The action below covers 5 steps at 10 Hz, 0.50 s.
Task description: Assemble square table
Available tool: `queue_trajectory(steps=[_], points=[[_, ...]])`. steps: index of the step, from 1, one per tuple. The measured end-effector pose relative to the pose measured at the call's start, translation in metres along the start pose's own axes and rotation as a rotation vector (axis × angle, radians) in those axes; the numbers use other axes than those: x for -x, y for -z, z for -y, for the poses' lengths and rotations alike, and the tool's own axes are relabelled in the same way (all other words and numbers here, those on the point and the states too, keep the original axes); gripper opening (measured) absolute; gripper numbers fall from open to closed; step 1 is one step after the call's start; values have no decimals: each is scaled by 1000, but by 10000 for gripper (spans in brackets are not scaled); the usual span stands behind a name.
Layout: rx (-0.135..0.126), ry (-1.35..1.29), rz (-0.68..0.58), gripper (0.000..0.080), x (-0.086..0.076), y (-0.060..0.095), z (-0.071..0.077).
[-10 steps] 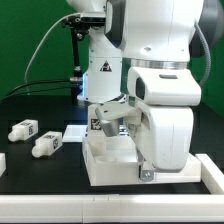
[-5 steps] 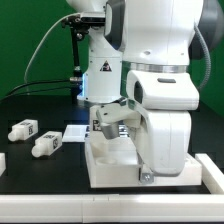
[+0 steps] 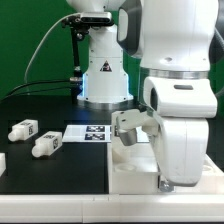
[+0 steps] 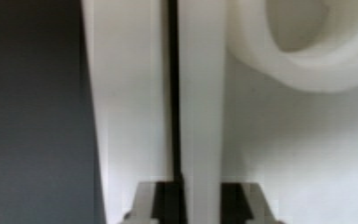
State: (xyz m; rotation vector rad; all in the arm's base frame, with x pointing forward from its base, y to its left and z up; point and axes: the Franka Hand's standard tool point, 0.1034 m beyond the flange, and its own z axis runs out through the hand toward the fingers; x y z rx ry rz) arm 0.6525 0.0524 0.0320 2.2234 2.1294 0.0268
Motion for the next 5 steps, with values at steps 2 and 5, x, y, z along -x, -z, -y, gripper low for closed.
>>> queue_trajectory(steps=[2,5], points=[[20,0,-5,44,1,-2,-1],[22,-6,-5,44,4,-3,-2]])
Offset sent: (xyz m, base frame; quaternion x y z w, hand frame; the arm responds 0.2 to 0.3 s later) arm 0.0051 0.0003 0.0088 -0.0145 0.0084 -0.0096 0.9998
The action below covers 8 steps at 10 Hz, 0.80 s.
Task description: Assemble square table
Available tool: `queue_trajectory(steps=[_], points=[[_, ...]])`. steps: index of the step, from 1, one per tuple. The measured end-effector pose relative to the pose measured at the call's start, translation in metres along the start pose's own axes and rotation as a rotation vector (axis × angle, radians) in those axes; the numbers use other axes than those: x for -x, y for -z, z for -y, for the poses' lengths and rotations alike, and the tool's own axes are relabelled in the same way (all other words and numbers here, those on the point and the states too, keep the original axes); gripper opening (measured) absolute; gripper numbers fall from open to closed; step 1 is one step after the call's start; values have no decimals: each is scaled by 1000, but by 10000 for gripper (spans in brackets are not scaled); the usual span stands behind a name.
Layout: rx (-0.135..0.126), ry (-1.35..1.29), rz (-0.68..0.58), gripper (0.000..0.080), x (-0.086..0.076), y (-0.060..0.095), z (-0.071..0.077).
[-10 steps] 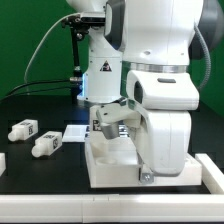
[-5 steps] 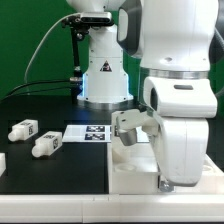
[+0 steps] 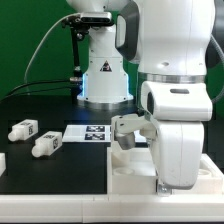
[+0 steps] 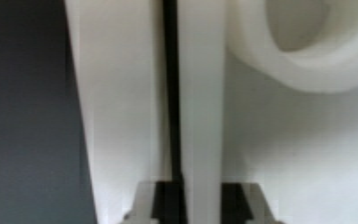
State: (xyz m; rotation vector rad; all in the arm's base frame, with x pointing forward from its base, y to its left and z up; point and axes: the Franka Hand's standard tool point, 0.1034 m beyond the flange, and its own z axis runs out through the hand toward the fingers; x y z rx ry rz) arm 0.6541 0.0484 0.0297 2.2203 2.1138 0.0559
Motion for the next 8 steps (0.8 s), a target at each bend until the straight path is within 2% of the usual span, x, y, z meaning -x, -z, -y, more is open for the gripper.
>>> queue_trajectory(steps=[1,2,3,4,6,8], points=[[0,-1,0,44,0,0,0],[-7,-1,2,225,1,0,1],[0,-4,4,364,3,7,-3],[0,-10,11,364,9,19,-6],[7,-20,32,622,31,45,-9],[6,-182,30,641,32,44,-8]])
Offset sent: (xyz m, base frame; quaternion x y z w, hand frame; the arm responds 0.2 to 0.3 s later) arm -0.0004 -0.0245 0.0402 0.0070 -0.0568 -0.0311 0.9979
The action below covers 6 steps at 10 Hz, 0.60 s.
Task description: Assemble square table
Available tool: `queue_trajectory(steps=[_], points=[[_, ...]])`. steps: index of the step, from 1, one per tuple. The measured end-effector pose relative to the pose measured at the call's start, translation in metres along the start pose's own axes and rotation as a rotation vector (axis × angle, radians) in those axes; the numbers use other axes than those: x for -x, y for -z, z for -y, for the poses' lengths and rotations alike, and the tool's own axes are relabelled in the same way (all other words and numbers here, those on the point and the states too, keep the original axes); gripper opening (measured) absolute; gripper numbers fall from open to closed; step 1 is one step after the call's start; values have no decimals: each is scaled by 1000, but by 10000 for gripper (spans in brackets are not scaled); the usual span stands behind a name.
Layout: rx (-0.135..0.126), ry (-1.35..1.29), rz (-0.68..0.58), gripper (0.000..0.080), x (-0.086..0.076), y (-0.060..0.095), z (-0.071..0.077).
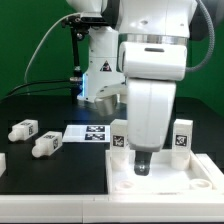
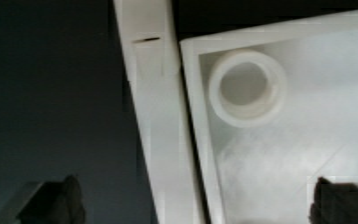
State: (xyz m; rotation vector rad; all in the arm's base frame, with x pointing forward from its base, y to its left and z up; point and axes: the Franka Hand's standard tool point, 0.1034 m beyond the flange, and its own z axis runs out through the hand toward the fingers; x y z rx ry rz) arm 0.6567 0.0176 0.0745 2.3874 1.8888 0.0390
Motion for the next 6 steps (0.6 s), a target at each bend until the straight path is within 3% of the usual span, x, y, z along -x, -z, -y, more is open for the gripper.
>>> queue_trajectory(steps=[3,4,6], points=[[-4,-208,1,648,4,0,-1],[-47,-267,11,648,25,8,0],[-71,-386,38,648,70,33,-3]])
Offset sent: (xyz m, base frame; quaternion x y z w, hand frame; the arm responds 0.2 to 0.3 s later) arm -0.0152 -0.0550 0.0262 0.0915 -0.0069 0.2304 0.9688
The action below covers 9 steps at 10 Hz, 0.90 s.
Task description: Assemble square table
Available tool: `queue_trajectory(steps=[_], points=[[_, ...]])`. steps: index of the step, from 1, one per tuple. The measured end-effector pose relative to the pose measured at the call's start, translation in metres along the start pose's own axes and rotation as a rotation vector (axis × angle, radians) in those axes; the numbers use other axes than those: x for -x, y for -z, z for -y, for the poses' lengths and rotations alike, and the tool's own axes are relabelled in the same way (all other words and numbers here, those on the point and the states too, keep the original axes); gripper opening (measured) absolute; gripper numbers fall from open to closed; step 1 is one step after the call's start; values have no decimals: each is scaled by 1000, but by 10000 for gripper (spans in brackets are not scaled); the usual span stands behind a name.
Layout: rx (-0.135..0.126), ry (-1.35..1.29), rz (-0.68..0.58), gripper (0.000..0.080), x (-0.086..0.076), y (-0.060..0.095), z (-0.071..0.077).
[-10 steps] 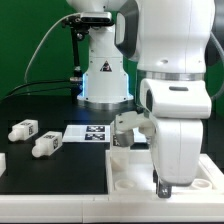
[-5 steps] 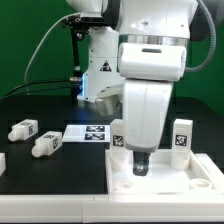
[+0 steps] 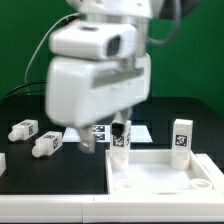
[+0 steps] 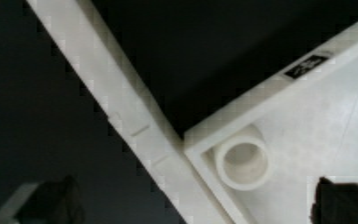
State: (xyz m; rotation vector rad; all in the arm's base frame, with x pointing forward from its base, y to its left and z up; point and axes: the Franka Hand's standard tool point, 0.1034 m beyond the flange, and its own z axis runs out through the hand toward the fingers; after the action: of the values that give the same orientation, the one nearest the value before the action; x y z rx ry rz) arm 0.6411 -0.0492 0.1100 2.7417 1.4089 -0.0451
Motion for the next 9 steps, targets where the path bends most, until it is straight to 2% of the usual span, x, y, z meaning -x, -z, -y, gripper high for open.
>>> queue_trajectory(steps=[1,5,6,7,8,9], points=[[-3,-90,0,648,11,3,-2],[-8,-342,2,648,10,0,0],[-31,-507,-14,648,21,6,-2],[-43,-605,-21,648,45,7,0],[-66,-769,-16,648,75,5,12],[-77,-884,0,648,89,3,24]])
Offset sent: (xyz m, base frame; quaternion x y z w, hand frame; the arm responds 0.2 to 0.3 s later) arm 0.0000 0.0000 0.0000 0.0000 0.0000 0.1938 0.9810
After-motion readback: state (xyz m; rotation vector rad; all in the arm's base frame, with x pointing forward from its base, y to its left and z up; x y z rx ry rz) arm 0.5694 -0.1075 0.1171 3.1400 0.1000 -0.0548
